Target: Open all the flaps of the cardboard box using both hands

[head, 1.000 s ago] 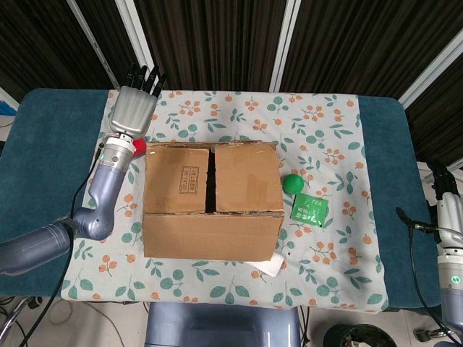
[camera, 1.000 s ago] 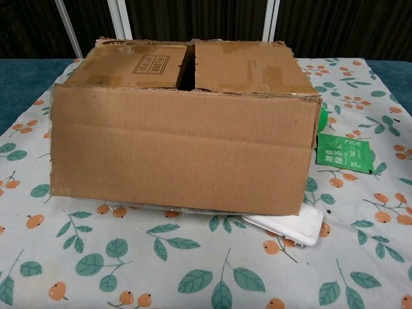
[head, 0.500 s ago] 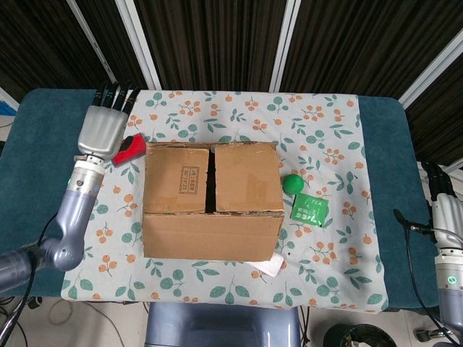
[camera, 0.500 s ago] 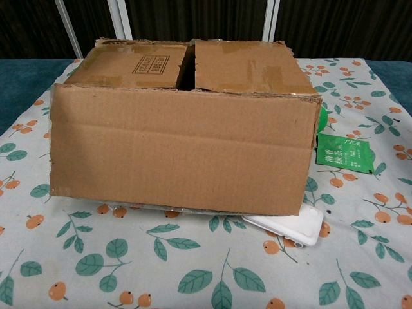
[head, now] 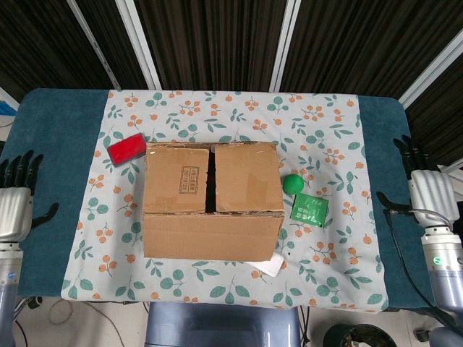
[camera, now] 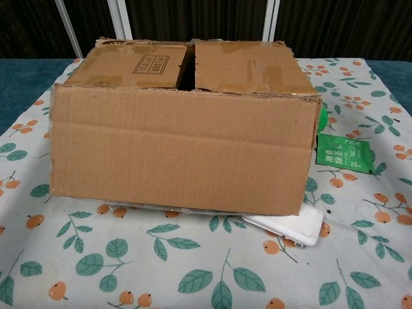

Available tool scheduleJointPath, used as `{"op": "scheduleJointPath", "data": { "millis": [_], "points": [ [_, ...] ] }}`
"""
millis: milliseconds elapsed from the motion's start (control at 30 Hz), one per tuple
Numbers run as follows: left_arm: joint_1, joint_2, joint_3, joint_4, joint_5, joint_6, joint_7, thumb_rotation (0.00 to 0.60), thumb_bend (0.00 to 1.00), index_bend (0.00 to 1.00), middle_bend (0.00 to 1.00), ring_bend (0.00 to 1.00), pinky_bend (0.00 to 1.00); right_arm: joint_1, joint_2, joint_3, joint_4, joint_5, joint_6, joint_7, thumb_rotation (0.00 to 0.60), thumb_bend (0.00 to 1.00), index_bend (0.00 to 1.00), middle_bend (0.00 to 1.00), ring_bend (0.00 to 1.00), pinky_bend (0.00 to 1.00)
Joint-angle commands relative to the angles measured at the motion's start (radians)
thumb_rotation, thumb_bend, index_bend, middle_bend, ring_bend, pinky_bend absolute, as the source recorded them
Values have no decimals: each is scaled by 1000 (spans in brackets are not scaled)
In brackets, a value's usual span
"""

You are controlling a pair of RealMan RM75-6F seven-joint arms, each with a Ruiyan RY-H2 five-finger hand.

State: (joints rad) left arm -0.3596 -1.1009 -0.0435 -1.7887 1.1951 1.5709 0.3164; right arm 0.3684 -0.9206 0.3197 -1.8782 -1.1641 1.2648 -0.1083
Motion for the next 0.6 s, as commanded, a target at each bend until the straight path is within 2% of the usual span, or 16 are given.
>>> {"op": "scheduleJointPath", "data": {
  "millis": [33, 133, 233, 333, 400, 500, 600],
  "points": [
    [67, -29, 26, 70, 33, 31, -88, 600, 206, 0, 0, 0, 0, 65, 26, 28, -17, -4, -54, -69, 600, 313, 0, 0, 13, 238],
    [95, -47, 26, 116, 50, 41, -136, 600, 206, 0, 0, 0, 0, 123, 36, 46, -20, -9, -98, -130, 600, 332, 1, 2, 23, 238],
    [110, -56, 20, 146, 62, 41, -169, 600, 206, 0, 0, 0, 0, 178, 42, 62, -17, -11, -139, -177, 600, 393, 43, 47, 63, 238],
    [120, -59, 9, 163, 70, 33, -203, 600, 206, 0, 0, 0, 0, 251, 42, 85, -6, -17, -197, -215, 600, 572, 185, 191, 166, 257],
    [124, -62, 2, 175, 79, 25, -220, 600, 206, 0, 0, 0, 0, 314, 38, 97, 4, -21, -254, -245, 600, 766, 294, 284, 238, 283],
    [127, -65, -6, 177, 81, -4, -252, 600, 206, 0, 0, 0, 0, 436, 8, 103, 27, -37, -378, -292, 600, 970, 367, 322, 270, 301],
    [131, -62, -16, 181, 87, -16, -268, 600, 206, 0, 0, 0, 0, 518, -32, 95, 49, -19, -455, -323, 600, 1000, 397, 332, 276, 302]
  ]
}}
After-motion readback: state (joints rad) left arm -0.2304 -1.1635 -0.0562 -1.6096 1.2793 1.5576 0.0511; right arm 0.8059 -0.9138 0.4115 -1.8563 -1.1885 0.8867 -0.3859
